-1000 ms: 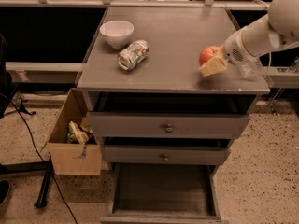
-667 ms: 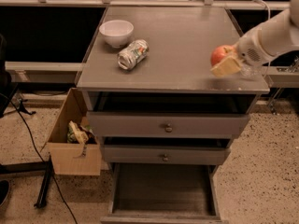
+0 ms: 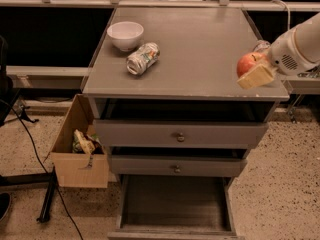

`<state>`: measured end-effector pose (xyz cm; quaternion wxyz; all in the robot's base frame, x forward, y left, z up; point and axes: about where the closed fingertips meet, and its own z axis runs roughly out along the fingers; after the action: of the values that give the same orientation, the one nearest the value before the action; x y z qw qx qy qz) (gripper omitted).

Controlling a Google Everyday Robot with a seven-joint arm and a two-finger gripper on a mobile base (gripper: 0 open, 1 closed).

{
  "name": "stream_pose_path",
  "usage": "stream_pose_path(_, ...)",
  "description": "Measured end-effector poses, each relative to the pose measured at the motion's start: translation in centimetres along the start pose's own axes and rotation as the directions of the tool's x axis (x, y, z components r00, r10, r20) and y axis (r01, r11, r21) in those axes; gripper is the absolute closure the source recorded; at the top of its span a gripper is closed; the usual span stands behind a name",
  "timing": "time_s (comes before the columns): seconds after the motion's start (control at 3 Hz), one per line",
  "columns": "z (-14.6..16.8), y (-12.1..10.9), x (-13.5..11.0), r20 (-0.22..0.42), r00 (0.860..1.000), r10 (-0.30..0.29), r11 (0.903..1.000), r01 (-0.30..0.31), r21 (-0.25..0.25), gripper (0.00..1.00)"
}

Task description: Place apple into bottom drawer

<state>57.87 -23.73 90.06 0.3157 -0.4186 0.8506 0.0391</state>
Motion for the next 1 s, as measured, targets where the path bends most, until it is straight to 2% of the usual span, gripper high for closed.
stream_pose_path(0.33,-0.8,1.1,1.4,-0.02,1.0,0.009,1.0,-0.009,-0.003,1.0)
stream_pose_path(0.67,-2.7,4.0,3.9,-0.035,0.999,0.027,0.9993,-0.028,-0.024,1.0)
stream_pose_path(1.0,-3.4,7.2,7.1,-0.018,0.998,0.064,0.9967,-0.065,-0.048,1.0)
